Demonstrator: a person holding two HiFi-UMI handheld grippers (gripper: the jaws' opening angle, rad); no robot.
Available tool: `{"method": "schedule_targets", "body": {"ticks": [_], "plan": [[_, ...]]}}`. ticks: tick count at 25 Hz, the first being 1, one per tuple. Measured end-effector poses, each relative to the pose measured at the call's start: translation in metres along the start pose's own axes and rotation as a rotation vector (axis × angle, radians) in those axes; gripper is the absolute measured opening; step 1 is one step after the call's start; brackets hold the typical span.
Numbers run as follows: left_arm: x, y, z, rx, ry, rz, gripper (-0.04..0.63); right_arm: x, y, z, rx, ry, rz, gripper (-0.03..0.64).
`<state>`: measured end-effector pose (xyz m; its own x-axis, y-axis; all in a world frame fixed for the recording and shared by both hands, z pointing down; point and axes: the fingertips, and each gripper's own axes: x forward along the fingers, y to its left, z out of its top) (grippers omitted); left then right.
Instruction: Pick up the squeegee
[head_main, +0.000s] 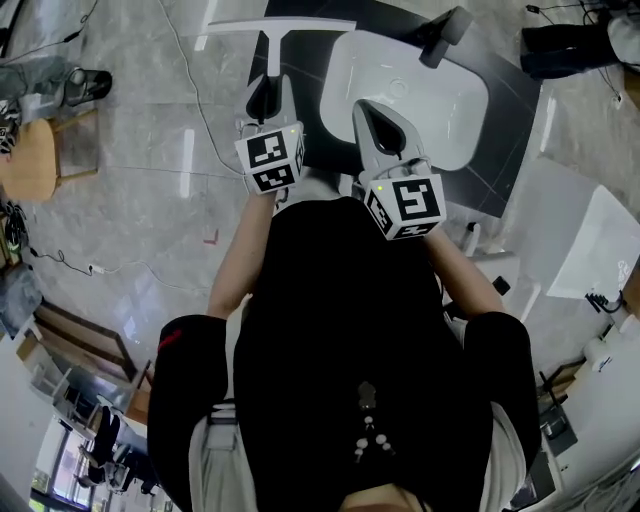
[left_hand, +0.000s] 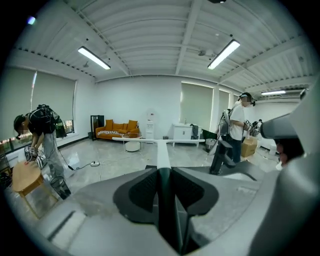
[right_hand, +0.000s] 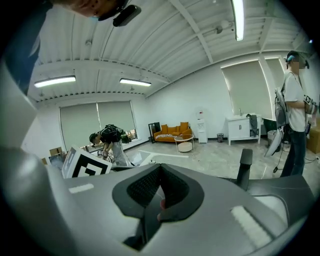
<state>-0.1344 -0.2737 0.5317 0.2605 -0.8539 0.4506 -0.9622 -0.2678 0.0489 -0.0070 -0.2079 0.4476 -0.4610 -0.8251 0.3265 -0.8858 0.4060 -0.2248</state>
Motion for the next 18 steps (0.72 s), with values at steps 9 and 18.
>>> {"method": "schedule_targets", "body": {"ticks": [9,18], "plan": [[-0.032,-0.012,0.053,0.005,-0.109,-0.056,0.106,-0.008,0.004,0.035,-0.028,-0.083,-0.030,0.002],[-0.054,-0.014,0.105,0.025,-0.202,-0.078,0.106,-0.001,0.006,0.073,-0.062,-0.165,-0.036,0.002]]}}
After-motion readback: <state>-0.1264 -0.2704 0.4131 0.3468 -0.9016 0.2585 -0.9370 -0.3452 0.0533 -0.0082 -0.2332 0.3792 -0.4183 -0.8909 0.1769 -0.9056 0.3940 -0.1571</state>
